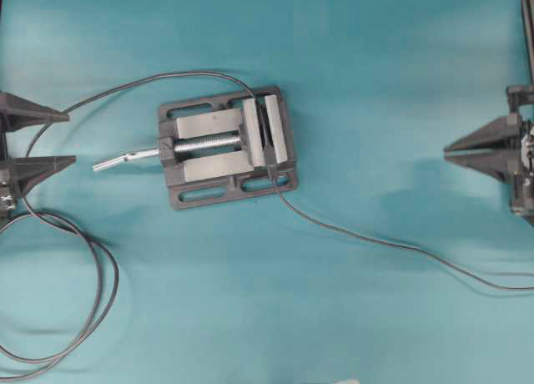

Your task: Insert the USB cable into the fixed female connector.

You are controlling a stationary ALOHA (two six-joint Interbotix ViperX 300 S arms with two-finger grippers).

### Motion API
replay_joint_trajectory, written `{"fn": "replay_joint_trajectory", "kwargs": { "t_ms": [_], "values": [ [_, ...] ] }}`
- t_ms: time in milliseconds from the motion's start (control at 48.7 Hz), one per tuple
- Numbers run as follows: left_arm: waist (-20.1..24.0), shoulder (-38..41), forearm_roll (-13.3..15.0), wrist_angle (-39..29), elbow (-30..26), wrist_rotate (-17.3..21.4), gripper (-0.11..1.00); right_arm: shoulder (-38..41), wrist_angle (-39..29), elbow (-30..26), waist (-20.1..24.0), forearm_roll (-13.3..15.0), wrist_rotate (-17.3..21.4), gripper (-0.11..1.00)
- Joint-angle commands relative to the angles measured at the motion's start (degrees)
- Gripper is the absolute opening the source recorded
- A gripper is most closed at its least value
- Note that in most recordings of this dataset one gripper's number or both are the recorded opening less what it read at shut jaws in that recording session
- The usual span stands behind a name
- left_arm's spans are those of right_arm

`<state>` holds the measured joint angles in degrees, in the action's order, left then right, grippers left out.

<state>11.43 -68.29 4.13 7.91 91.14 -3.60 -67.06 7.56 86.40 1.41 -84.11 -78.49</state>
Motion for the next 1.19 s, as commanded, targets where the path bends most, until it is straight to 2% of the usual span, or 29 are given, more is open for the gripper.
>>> {"fn": "replay_joint_trajectory", "kwargs": {
  "t_ms": [0, 390, 637, 1171],
  "values": [
    [0.2, 0.7, -0.2, 0.5, -0.8, -0.5, 0.96, 0.3, -1.3, -0.9, -0.1, 0.3, 0.6, 0.21],
    [0.1, 0.7, -0.2, 0.4, -0.7, -0.5, 0.96, 0.3, -1.3, -2.7, -0.1, 0.4, 0.9, 0.21],
    [0.1, 0.7, -0.2, 0.4, -0.7, -0.6, 0.96, 0.3, -1.8, -1.1, -0.1, 0.4, 0.9, 0.21],
    [0.1, 0.7, -0.2, 0.4, -0.8, -0.6, 0.96, 0.3, -1.8, -1.1, -0.1, 0.4, 0.9, 0.21]
  ]
}}
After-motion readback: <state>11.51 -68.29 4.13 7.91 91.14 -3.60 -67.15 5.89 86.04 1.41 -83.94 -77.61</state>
